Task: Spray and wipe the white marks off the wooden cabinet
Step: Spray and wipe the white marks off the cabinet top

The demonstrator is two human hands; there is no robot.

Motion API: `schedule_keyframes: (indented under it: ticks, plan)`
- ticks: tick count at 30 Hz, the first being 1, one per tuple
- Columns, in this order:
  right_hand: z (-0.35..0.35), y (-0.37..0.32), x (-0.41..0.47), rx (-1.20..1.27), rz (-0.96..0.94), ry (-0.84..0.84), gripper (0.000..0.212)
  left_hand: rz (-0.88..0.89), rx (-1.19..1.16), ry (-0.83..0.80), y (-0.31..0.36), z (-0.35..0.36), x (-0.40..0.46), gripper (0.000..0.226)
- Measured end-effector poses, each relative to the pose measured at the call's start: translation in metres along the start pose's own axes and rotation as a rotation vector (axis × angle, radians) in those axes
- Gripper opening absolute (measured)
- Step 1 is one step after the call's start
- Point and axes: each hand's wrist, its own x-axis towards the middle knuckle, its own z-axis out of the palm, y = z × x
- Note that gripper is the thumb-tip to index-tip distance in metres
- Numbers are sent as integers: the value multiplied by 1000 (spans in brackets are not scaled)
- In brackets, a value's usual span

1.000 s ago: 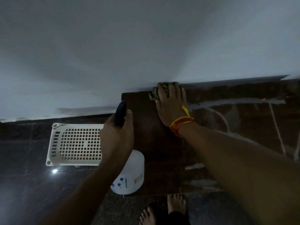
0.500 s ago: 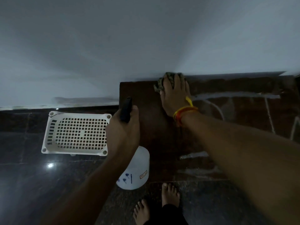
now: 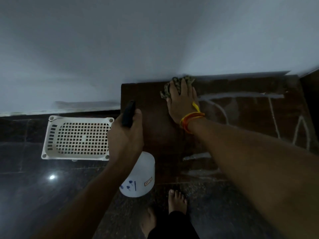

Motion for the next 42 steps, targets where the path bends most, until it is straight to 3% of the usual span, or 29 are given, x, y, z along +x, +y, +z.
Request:
schedule_keyframes:
  ticks: [9, 13, 18, 25, 42]
  plan:
    - [15, 5, -113, 6, -29, 8, 61, 1, 41, -40, -16, 2, -21, 34]
    - [14, 8, -108, -35, -30, 26, 62, 25, 19, -51, -16, 2, -32, 33]
    - [9, 6, -104, 7, -9, -25, 61, 52, 42, -80, -32, -4, -52, 35]
    - [22, -1, -205, 25, 26, -129, 64, 45, 16, -64, -41, -9, -71, 31]
    - [32, 12, -235, 23, 38, -59, 68, 43, -13, -57, -48, 21, -89, 25]
